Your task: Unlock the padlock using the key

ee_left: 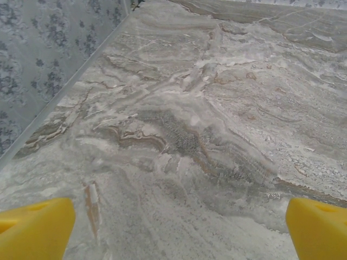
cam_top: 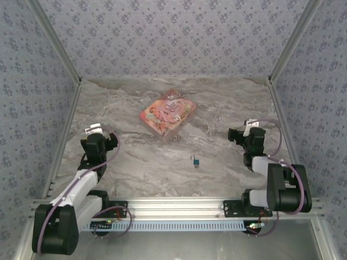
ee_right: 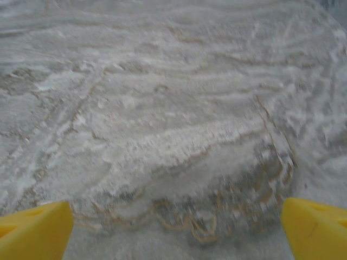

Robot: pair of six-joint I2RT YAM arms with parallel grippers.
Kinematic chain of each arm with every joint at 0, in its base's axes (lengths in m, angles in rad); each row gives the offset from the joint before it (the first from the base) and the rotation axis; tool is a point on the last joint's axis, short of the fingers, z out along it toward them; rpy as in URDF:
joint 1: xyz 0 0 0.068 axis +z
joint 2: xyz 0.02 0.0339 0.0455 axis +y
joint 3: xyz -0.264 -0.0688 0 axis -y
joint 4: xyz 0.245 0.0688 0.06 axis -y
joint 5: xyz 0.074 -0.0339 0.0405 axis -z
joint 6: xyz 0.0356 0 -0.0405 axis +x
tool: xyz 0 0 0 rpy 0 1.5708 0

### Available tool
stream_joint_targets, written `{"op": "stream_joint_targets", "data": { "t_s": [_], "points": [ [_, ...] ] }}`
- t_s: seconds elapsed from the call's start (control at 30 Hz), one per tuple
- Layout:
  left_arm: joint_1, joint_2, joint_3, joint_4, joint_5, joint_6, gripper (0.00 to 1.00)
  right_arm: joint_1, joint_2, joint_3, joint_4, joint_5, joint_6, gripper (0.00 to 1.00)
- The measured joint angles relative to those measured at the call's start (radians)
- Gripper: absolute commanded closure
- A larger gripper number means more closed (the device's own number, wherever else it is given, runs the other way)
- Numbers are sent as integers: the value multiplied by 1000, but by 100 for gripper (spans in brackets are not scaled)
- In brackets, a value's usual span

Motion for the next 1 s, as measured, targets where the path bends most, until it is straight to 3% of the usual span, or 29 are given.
{"op": "stream_joint_targets", "data": {
  "t_s": [0.17, 0.6, 0.73, 1.0],
  "points": [
    [24, 117, -20, 154, 73, 41, 1, 1, 149, 0, 183, -45, -37, 0],
    [30, 409, -24, 561, 225, 153, 1, 0, 185, 79, 150, -51, -42, 0],
    [30, 566, -26, 726, 250, 175, 0, 0, 185, 79, 145, -50, -42, 0],
    [68, 592, 82, 623, 277, 166, 1, 10, 185, 79, 145, -31, -45, 0]
  ]
}}
